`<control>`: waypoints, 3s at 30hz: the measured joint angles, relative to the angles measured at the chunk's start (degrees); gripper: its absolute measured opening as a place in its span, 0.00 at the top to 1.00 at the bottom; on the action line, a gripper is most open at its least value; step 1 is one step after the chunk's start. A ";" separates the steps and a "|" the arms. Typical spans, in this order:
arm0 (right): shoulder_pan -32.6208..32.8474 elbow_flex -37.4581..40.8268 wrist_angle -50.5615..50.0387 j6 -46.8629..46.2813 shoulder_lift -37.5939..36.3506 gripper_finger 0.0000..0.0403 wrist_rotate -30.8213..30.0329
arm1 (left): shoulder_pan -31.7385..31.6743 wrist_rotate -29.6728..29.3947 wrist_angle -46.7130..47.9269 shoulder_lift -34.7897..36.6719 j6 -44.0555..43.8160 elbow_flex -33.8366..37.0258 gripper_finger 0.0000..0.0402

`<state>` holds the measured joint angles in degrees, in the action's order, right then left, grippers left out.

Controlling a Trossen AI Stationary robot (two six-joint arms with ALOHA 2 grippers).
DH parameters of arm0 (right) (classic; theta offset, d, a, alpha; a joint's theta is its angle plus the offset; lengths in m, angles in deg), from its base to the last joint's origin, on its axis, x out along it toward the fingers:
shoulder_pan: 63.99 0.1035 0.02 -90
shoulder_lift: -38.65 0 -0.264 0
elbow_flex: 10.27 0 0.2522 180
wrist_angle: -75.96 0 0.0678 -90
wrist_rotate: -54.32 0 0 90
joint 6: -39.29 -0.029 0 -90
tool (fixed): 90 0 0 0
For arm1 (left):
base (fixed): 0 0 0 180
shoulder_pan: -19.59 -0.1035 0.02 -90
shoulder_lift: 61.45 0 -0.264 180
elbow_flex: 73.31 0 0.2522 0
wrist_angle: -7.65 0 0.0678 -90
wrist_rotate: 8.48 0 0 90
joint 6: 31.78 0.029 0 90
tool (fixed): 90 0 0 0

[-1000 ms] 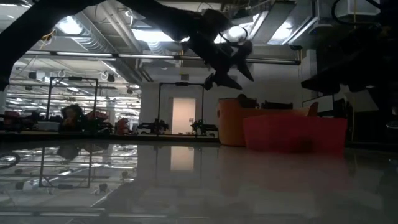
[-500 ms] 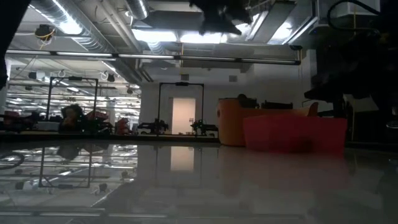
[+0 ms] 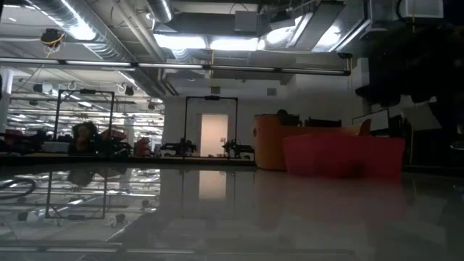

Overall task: Sort blocks by size
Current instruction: Return to Home Position

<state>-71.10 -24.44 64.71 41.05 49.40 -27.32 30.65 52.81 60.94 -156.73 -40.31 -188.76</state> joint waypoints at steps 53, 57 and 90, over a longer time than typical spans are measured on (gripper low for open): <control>-0.04 0.00 0.02 0.02 -7.42 0.36 -0.02 | 16.26 -32.81 3.53 37.61 -31.74 54.49 0.49; -0.04 0.00 0.02 0.02 -7.42 0.36 -0.02 | 14.19 -27.25 -12.17 44.14 -24.45 64.89 0.49; -0.04 -0.01 0.00 0.02 -7.42 0.36 0.00 | -9.67 35.59 -52.00 92.99 5.87 98.67 0.49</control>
<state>-71.15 -24.44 64.71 41.08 41.98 -27.32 20.98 88.40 8.94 -63.74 -34.44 -90.09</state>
